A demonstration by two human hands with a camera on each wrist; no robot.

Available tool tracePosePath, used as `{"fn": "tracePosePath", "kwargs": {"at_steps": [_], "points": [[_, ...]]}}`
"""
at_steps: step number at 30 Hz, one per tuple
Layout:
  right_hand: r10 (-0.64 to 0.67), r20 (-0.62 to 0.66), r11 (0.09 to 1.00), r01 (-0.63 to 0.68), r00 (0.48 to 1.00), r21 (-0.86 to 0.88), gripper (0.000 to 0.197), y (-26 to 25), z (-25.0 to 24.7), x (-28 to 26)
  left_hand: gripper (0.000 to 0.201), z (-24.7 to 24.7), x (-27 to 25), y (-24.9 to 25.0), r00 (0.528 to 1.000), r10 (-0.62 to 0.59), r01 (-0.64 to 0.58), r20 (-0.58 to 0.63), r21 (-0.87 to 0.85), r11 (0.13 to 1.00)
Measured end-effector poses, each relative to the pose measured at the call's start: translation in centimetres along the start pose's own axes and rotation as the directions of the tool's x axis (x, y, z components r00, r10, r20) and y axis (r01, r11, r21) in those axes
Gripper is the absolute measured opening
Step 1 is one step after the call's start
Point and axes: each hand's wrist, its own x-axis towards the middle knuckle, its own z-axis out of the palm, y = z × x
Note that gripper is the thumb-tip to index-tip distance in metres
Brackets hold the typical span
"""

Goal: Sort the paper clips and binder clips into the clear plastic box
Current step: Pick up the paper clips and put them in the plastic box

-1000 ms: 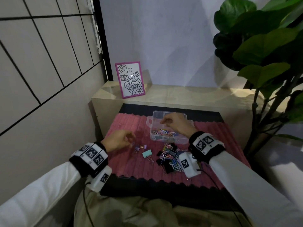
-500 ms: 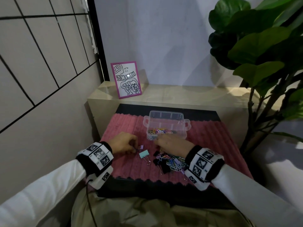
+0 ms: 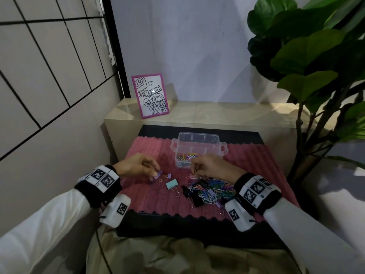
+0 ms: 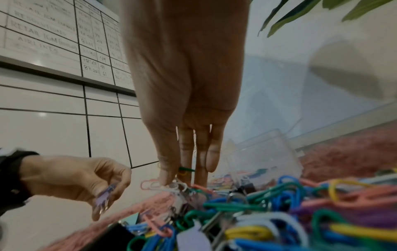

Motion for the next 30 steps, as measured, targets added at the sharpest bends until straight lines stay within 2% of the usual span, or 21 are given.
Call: {"fn": "tracePosePath", "kwargs": {"at_steps": [5,7,9,12,15,18,20,22,24,27,28,30], "points": [[0.015,-0.034,0.999,-0.014,0.999,0.037,0.008,0.3,0.1,-0.2,0.017,0.3,0.1,-0.5,1.000,-0.021,0.021,0.004,0.061,0.998],[0.028,-0.053,0.998,-0.025,0.998,0.064,0.009,0.3,0.2,-0.2,0.014,0.4,0.2,-0.7,0.998,-0.019,0.025,-0.054,0.123,0.992],[0.068,-0.076,0.986,-0.056,0.995,0.158,0.012,0.4,0.3,-0.1,0.017,0.5,0.2,-0.9,0.992,-0.022,0.048,-0.121,0.214,0.976],[0.143,-0.126,0.940,-0.095,0.982,0.329,0.017,0.5,-0.1,-0.1,0.024,0.8,0.1,-1.2,0.994,-0.038,0.078,-0.100,0.437,0.896],[0.215,-0.180,0.858,-0.097,0.960,0.504,0.013,1.0,-1.1,0.5,0.020,1.1,0.4,-1.1,0.996,-0.071,0.093,-0.062,0.542,0.835],[0.302,-0.198,0.714,-0.083,0.933,0.696,0.010,1.5,-2.1,1.2,0.017,1.1,0.6,-0.8,0.995,-0.092,0.101,-0.044,0.572,0.814],[0.330,-0.220,0.645,-0.049,0.918,0.763,0.012,1.7,-2.5,1.8,0.017,1.0,0.5,-0.7,0.996,-0.092,0.087,-0.021,0.589,0.804],[0.344,-0.260,0.628,-0.015,0.902,0.778,0.012,1.7,-2.6,2.6,0.018,1.1,0.3,-0.6,0.997,-0.080,0.060,0.004,0.616,0.785],[0.349,-0.277,0.693,-0.047,0.895,0.719,0.011,1.6,-2.4,3.7,0.022,1.3,0.2,-0.5,0.997,-0.069,0.033,0.032,0.632,0.774],[0.273,-0.192,0.905,-0.183,0.943,0.384,0.017,1.0,-1.9,4.7,0.025,1.4,0.3,-0.3,0.995,-0.074,0.013,0.065,0.656,0.754],[0.244,-0.177,0.943,-0.190,0.953,0.273,0.019,0.7,-1.7,4.6,0.025,1.3,0.3,-0.2,0.994,-0.080,0.010,0.075,0.664,0.748],[0.167,-0.251,0.979,-0.129,0.954,0.159,0.018,0.1,-1.3,3.9,0.025,1.1,0.2,-0.2,0.992,-0.081,-0.007,0.099,0.674,0.738]]}}
